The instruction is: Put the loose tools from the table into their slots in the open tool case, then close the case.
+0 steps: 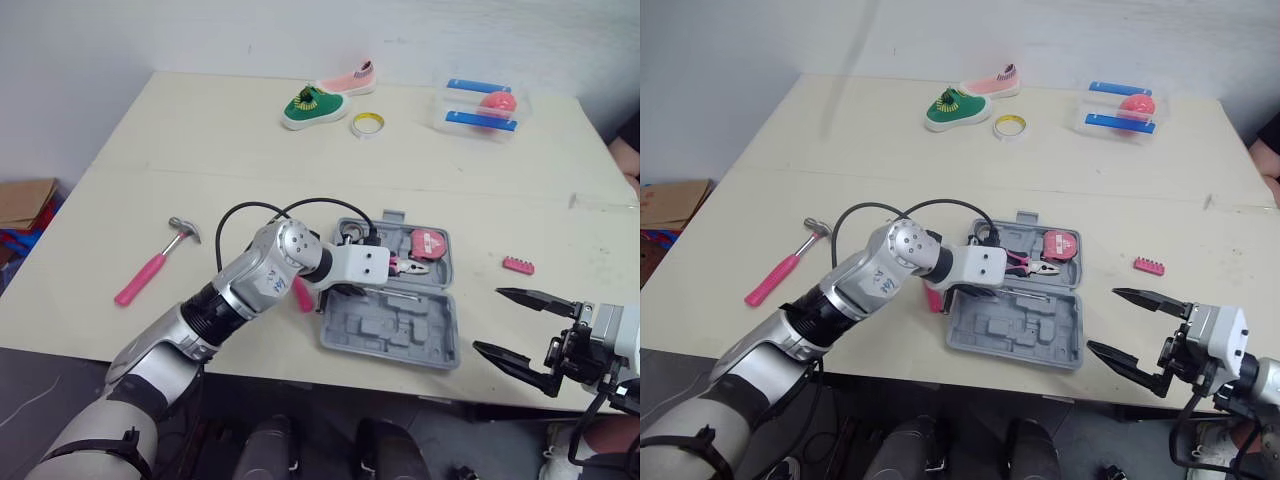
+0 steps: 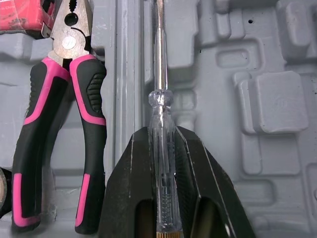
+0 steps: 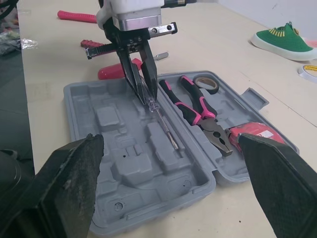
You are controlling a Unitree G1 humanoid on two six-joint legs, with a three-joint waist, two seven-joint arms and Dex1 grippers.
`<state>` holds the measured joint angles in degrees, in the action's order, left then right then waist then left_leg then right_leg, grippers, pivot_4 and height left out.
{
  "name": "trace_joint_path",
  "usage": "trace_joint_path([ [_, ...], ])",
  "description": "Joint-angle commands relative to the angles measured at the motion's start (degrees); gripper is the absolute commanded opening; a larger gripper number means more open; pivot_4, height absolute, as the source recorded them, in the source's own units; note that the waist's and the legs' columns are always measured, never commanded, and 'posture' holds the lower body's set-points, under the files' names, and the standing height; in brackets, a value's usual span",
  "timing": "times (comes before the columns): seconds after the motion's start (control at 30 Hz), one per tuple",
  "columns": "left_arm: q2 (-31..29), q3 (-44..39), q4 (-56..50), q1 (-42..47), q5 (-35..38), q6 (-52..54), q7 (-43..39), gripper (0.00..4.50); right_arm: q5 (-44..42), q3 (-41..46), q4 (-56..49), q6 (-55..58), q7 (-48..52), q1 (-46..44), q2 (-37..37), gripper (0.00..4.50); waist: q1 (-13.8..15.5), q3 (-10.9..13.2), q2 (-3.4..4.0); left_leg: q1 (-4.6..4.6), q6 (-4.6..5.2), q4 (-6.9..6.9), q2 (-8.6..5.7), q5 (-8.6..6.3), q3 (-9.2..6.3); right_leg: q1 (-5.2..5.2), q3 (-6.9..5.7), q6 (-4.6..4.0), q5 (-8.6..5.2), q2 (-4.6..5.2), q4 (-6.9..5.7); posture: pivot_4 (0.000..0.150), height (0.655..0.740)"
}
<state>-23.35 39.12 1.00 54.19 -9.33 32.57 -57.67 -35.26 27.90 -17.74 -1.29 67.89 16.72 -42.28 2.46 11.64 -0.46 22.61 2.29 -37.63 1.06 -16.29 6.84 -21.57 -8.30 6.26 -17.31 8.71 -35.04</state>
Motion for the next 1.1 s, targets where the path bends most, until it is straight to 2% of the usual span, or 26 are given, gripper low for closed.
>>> trace_joint_path([
  [0.03,1.17,0.15,-0.57,-0.05,-1.70,0.24,0.23,0.02,-0.39,0.88,0.03,-1.83,0.63,0.09,0.59,4.50,0.10,0.00,0.00,0.00,0.00,-0.02,0.00,0.00,0.00,0.00,0.00,0.00,0.00,0.00,-0.01,0.150,0.7400],
  [0.17,2.20,-0.40,-1.21,-0.46,-2.06,0.57,0.58,0.02,-0.19,0.68,1.13,-2.85,1.42,0.25,1.00,4.50,0.22,0.00,0.00,0.02,0.03,-0.09,0.01,-0.02,0.00,0.00,0.01,-0.01,0.01,0.00,-0.05,0.150,0.7400],
  [0.23,2.84,-1.52,-2.42,-0.56,-1.62,-0.82,1.15,1.00,-0.31,0.59,1.60,-3.29,2.06,0.61,1.15,4.50,0.25,0.00,0.00,0.02,0.03,-0.10,0.01,-0.02,0.00,0.00,0.02,-0.01,0.01,0.01,-0.06,0.150,0.7400],
  [0.27,2.72,-1.71,-2.99,-0.38,-1.84,-1.58,1.12,1.28,-0.43,0.54,1.68,-3.33,2.27,0.73,1.18,4.50,0.25,0.00,0.00,0.03,0.04,-0.11,0.01,-0.02,0.00,0.00,0.02,-0.01,0.01,0.01,-0.06,0.150,0.7400],
  [0.5,0.79,-3.82,-7.37,-1.25,-1.61,-0.71,-0.17,1.28,-0.92,0.21,0.23,-2.49,2.06,1.34,1.13,4.50,0.17,0.00,0.00,0.04,0.04,-0.16,0.01,-0.02,0.00,0.00,0.03,-0.02,0.02,0.02,-0.09,0.150,0.7400],
  [0.63,4.46,-12.27,-8.52,-4.22,6.18,-2.91,1.73,1.28,-1.26,-0.30,-2.28,-0.62,0.44,1.42,0.73,4.50,0.19,-0.01,0.01,0.04,0.04,-0.18,0.04,-0.02,0.00,0.00,0.03,-0.02,0.02,0.02,-0.13,0.150,0.7400],
  [0.67,5.36,-14.31,-8.17,-5.23,8.03,-4.58,2.11,0.88,-1.25,-0.29,-2.50,-0.38,0.25,1.38,0.70,4.50,0.20,-0.01,0.01,0.04,0.04,-0.21,0.05,-0.02,-0.01,0.00,0.04,-0.02,0.02,0.04,-0.14,0.150,0.7400],
  [0.7,5.89,-15.60,-7.91,-5.88,9.08,-5.72,2.34,0.72,-1.23,-0.26,-2.64,-0.20,0.14,1.37,0.69,4.50,0.20,-0.01,0.01,0.05,0.05,-0.25,0.05,-0.03,-0.02,0.00,0.03,-0.02,0.02,0.04,-0.15,0.150,0.7400],
  [0.77,6.49,-18.17,-7.03,-8.03,11.99,-7.83,1.71,0.09,-1.13,-0.36,-2.83,0.14,-0.18,1.23,0.71,4.50,0.22,-0.01,0.01,0.08,0.07,-0.34,0.05,-0.04,-0.03,0.01,0.03,-0.02,0.02,0.05,-0.19,0.150,0.7400],
  [0.9,8.39,-21.80,-3.01,-13.09,16.38,-10.69,2.62,0.09,-0.78,-0.68,-2.59,0.51,-0.57,0.47,0.74,4.50,0.15,-0.04,0.07,0.03,0.07,-0.37,0.04,-0.05,-0.01,0.04,0.03,-0.02,0.03,0.05,-0.25,0.150,0.7400],
  [1.1,11.31,-19.29,3.76,-15.62,14.18,-15.20,4.90,0.09,-0.28,-1.07,-1.68,0.20,-0.56,-0.52,0.82,4.50,0.48,-0.03,0.06,0.03,0.09,-0.39,0.02,-0.06,0.00,0.03,0.03,-0.02,0.03,0.05,-0.27,0.150,0.7400],
])
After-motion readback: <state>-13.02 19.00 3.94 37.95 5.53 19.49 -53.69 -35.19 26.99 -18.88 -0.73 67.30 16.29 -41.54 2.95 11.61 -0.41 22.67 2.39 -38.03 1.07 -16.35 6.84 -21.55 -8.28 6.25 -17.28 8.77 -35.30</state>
